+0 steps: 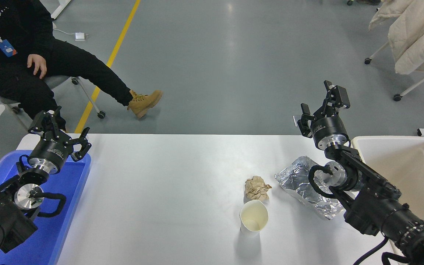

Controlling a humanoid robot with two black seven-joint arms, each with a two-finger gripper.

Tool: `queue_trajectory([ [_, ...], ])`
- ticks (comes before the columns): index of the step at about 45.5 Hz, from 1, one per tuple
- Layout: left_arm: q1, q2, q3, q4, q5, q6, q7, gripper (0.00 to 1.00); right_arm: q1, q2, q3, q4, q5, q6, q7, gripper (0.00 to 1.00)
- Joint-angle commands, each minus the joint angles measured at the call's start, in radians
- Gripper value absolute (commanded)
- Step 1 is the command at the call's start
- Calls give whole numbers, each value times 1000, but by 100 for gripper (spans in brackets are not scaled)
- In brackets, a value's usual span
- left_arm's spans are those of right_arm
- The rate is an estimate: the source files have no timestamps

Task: Clean the table surface

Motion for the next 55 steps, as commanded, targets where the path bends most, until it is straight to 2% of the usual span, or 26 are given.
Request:
queue_trajectory([
  [1,26,-19,-136,0,1,0,0,100,13,32,-24,0,3,-34,2,100],
  [55,26,-19,-136,0,2,2,0,100,19,-9,-50,-15,3,-45,2,100],
])
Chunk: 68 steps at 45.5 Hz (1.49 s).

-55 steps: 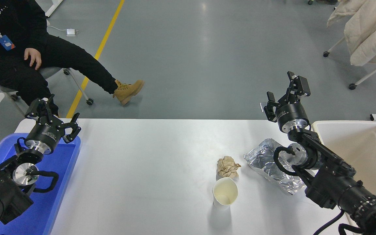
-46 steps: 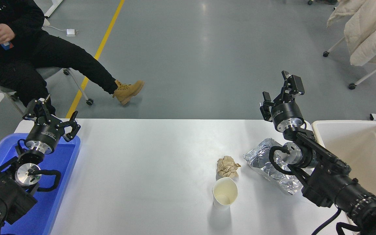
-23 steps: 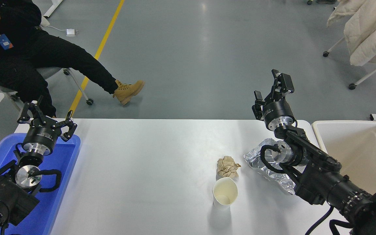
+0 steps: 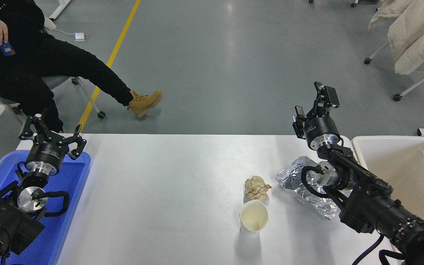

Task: Clean the table surface

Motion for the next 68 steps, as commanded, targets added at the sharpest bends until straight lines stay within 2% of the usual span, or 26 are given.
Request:
queue_trajectory([
  [1,1,0,0,0,0,-1,0,100,6,-7,1,0,2,-1,0,100],
  [54,-1,0,0,0,0,0,0,100,7,-24,-11,5,-6,5,2,100],
  [68,-1,0,0,0,0,-1,0,100,9,-67,-68,8,-9,3,2,100],
])
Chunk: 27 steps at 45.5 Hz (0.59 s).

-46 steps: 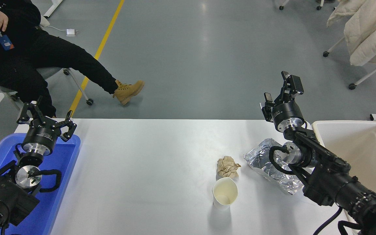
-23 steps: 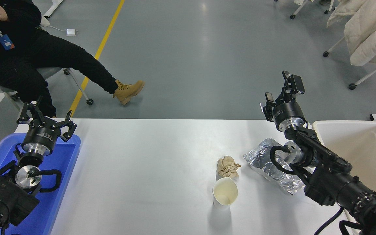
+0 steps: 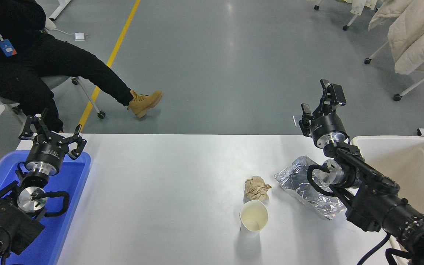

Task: Clean the table surface

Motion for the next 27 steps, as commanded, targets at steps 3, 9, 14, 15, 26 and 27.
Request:
queue_trajectory([
  [3,1,0,0,0,1,1,0,100,4,-66,-76,10,-7,2,-1,100],
  [9,-1,0,0,0,1,-1,0,100,45,-132,-239,13,-10,5,-1,100],
  [14,-1,0,0,0,-1,-1,0,100,87,-195,-410,52,-10,5,-1,100],
  [15,-1,0,0,0,-1,-1,0,100,93,-209,-441,66,-11,5,-1,100],
  [26,1,0,0,0,-1,-1,0,100,176,-353,-683,237,-116,-1,-19,100],
  [27,1,0,0,0,-1,-1,0,100,183,-360,-714,246,-117,0,-27,100],
])
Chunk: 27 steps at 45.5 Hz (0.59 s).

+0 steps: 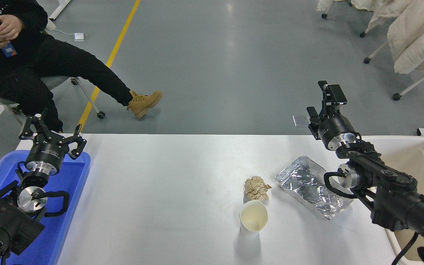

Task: Clean the table surface

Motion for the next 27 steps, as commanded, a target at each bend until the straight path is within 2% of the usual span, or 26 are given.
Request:
queue_trajectory([
  [1,0,0,0,0,-1,0,0,100,90,-132,-286,130,-66,-2,-30,100],
  [12,0,0,0,0,-1,0,0,100,192,-273,-524,284,-70,27,-122,100],
  [19,1,0,0,0,-1,0,0,100,222,-373,-550,386,-112,96,-187,100],
  [27,0,0,0,0,-1,0,0,100,225,-379,-544,376,-114,102,-188,100],
])
